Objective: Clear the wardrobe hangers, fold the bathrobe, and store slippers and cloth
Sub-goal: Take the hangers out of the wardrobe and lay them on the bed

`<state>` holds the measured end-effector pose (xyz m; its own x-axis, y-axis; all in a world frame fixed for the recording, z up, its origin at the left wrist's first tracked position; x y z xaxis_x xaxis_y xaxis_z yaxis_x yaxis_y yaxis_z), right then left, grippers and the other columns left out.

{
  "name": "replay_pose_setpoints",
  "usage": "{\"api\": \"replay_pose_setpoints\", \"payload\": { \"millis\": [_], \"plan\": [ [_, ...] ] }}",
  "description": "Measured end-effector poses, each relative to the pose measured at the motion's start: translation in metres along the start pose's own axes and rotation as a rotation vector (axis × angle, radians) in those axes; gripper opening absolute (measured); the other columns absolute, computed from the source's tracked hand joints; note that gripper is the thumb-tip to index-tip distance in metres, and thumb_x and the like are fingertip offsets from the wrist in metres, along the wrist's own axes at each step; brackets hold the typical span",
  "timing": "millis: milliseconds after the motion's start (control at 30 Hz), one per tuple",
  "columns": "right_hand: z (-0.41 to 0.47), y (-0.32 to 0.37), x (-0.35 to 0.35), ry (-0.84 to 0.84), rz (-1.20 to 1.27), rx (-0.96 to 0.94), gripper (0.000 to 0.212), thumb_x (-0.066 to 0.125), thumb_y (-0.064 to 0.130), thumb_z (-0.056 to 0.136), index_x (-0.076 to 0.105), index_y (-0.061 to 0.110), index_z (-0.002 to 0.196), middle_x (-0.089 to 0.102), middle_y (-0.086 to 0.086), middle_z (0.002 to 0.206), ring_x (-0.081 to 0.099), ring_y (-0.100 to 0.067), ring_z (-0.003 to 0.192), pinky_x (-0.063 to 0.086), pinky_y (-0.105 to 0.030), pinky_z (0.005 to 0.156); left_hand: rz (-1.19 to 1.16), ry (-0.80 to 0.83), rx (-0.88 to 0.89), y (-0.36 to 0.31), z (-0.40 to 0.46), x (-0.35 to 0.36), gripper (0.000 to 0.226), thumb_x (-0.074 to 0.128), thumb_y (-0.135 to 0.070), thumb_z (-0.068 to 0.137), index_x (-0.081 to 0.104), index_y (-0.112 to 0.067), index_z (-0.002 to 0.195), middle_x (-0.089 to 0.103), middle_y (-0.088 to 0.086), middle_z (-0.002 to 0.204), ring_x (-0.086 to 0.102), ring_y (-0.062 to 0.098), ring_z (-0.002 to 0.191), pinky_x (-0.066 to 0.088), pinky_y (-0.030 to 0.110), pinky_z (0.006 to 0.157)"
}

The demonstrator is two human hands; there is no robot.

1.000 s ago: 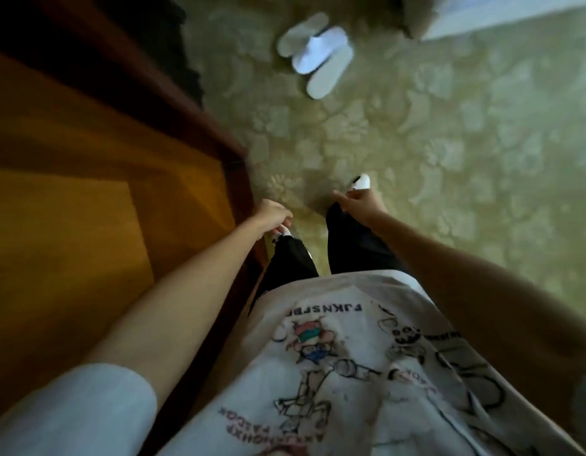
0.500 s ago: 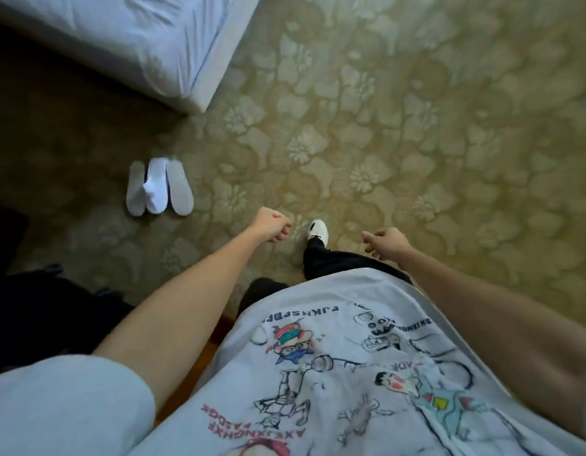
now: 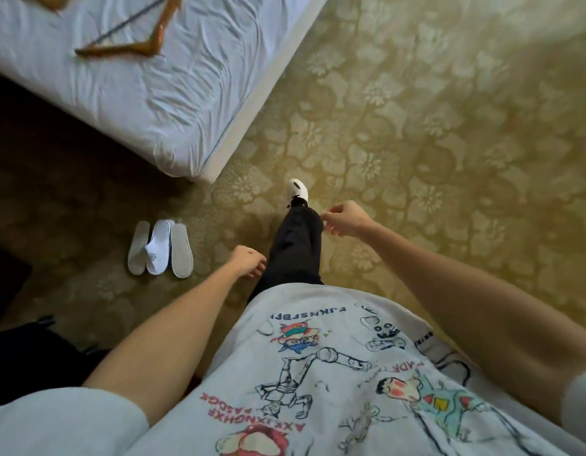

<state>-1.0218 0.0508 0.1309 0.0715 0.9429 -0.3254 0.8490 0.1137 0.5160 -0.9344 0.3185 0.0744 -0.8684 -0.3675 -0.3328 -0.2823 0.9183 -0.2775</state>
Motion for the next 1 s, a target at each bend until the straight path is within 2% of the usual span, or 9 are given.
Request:
{"api": "replay_pose_setpoints", "payload": {
  "millis": [133, 200, 300, 400, 533, 600, 767, 900, 1000],
  "plan": [
    [0.068, 0.094, -0.043, 0.034, -0.120, -0.062, 0.022, 0.057, 0.025, 0.095, 0.070, 0.011, 0.085, 0.071, -0.002, 0.077, 0.065, -0.017, 0.068, 0.054, -0.026, 0.061, -0.058, -0.022, -0.095, -0.055, 0.047, -0.048, 0.018, 0.056, -0.012, 0.099, 0.066, -0.006, 0.085, 0.062, 0.004, 0.071, 0.055, 0.014, 0.055, 0.043, 0.021, 0.048],
    [0.099, 0.129, -0.071, 0.047, -0.210, -0.060, 0.025, 0.057, 0.026, 0.095, 0.073, 0.007, 0.092, 0.075, -0.006, 0.085, 0.068, -0.020, 0.073, 0.058, -0.030, 0.068, -0.081, -0.023, -0.100, -0.103, 0.066, -0.073, 0.024, 0.055, -0.010, 0.098, 0.061, -0.008, 0.076, 0.060, 0.004, 0.068, 0.052, 0.014, 0.052, 0.039, 0.021, 0.045],
    [0.142, 0.175, -0.122, 0.076, -0.312, -0.051, 0.024, 0.058, 0.025, 0.098, 0.072, 0.007, 0.103, 0.074, -0.004, 0.087, 0.066, -0.011, 0.070, 0.052, -0.020, 0.058, -0.110, -0.038, -0.033, -0.194, 0.093, -0.116, 0.026, 0.056, -0.008, 0.096, 0.062, -0.008, 0.071, 0.061, 0.006, 0.065, 0.052, 0.015, 0.048, 0.038, 0.020, 0.042],
    [0.186, 0.216, -0.187, 0.038, -0.348, -0.046, 0.022, 0.058, 0.024, 0.099, 0.071, 0.007, 0.104, 0.069, 0.001, 0.079, 0.062, -0.010, 0.066, 0.048, -0.018, 0.055, -0.138, -0.061, 0.076, -0.289, 0.119, -0.160, 0.018, 0.061, -0.011, 0.094, 0.069, -0.008, 0.078, 0.066, 0.006, 0.067, 0.056, 0.017, 0.050, 0.045, 0.025, 0.049],
    [0.241, 0.248, -0.262, -0.013, -0.397, 0.005, 0.022, 0.058, 0.024, 0.098, 0.072, 0.007, 0.103, 0.071, -0.001, 0.081, 0.063, -0.012, 0.066, 0.048, -0.020, 0.053, -0.139, -0.069, 0.187, -0.398, 0.135, -0.204, 0.014, 0.061, -0.016, 0.097, 0.072, -0.009, 0.092, 0.071, 0.004, 0.076, 0.063, 0.016, 0.062, 0.053, 0.029, 0.062],
    [0.272, 0.266, -0.291, -0.019, -0.397, 0.029, 0.022, 0.058, 0.023, 0.097, 0.072, 0.007, 0.102, 0.072, -0.001, 0.081, 0.063, -0.012, 0.066, 0.050, -0.022, 0.055, -0.161, -0.072, 0.206, -0.441, 0.150, -0.225, 0.015, 0.059, -0.016, 0.098, 0.071, -0.007, 0.097, 0.072, 0.005, 0.081, 0.063, 0.015, 0.061, 0.052, 0.027, 0.059],
    [0.361, 0.320, -0.345, 0.033, -0.457, 0.048, 0.022, 0.058, 0.019, 0.095, 0.072, 0.003, 0.099, 0.074, -0.009, 0.089, 0.063, -0.017, 0.070, 0.055, -0.030, 0.067, -0.253, -0.105, 0.181, -0.520, 0.201, -0.278, 0.016, 0.059, -0.018, 0.098, 0.070, -0.007, 0.103, 0.074, 0.008, 0.090, 0.066, 0.016, 0.065, 0.054, 0.024, 0.061],
    [0.426, 0.398, -0.371, 0.097, -0.540, -0.030, 0.020, 0.059, 0.019, 0.096, 0.072, 0.005, 0.099, 0.072, -0.003, 0.081, 0.062, -0.013, 0.063, 0.051, -0.023, 0.055, -0.375, -0.178, 0.088, -0.554, 0.231, -0.322, 0.018, 0.061, -0.021, 0.095, 0.072, -0.007, 0.096, 0.075, 0.005, 0.086, 0.068, 0.016, 0.067, 0.053, 0.025, 0.060],
    [0.459, 0.467, -0.372, 0.173, -0.636, -0.113, 0.019, 0.058, 0.019, 0.096, 0.073, 0.006, 0.093, 0.073, -0.002, 0.079, 0.062, -0.012, 0.061, 0.048, -0.021, 0.054, -0.461, -0.207, 0.008, -0.569, 0.237, -0.349, 0.018, 0.059, -0.020, 0.095, 0.072, -0.007, 0.095, 0.074, 0.004, 0.080, 0.065, 0.014, 0.060, 0.049, 0.024, 0.054]
  ]
}}
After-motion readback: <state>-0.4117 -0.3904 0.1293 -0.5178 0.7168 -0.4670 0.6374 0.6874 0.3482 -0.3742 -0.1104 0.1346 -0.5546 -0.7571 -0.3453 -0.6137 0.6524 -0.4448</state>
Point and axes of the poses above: each hand's wrist, its own z-axis towards the middle knuckle, its own x-axis out of the palm, y = z × x, the point moved 10 cm from there along z, towards the middle knuckle
